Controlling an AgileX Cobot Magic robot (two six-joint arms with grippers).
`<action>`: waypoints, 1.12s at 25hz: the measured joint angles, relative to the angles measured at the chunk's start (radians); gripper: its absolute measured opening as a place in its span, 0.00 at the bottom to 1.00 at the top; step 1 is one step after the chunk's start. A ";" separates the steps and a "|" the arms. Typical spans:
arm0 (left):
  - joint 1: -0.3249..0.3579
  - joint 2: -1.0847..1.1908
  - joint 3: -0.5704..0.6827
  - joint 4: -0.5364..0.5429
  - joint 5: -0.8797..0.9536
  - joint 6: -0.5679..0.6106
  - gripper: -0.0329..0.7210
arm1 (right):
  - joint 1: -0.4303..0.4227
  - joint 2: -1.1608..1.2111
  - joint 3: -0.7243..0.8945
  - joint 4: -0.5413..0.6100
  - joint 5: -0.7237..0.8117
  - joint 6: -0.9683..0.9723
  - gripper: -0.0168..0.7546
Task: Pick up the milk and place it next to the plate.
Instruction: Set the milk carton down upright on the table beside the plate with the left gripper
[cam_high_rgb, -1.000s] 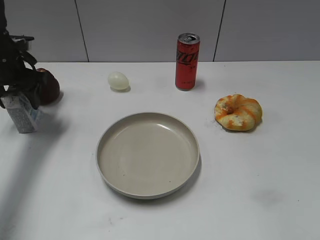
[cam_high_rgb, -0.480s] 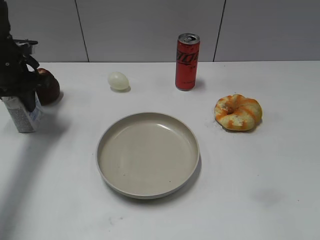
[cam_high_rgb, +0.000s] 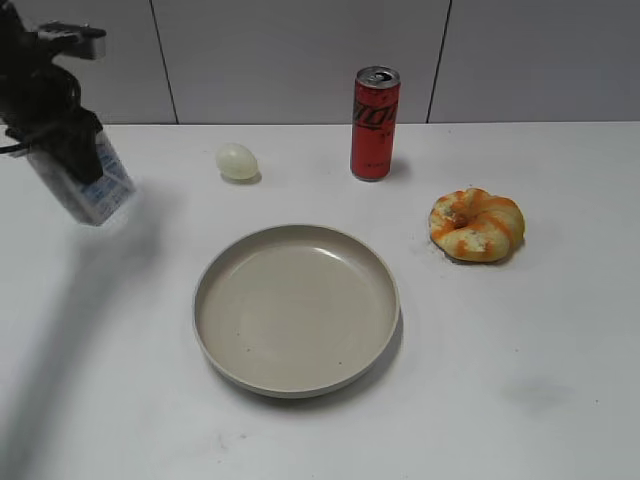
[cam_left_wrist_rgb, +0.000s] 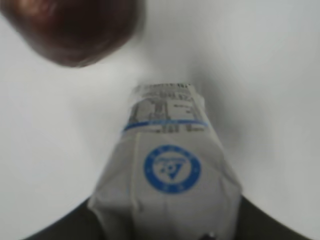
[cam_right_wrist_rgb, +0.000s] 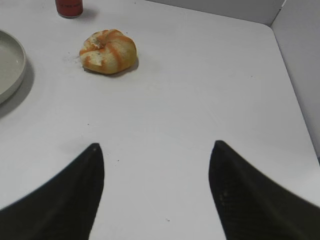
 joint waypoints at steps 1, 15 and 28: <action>-0.011 0.000 -0.026 -0.003 0.013 0.053 0.42 | 0.000 0.000 0.000 0.000 0.000 0.000 0.67; -0.362 0.197 -0.357 0.187 -0.093 0.443 0.42 | 0.000 0.000 0.000 0.000 0.000 0.000 0.67; -0.466 0.333 -0.403 0.178 -0.113 0.588 0.42 | 0.000 0.000 0.000 0.000 0.000 0.000 0.67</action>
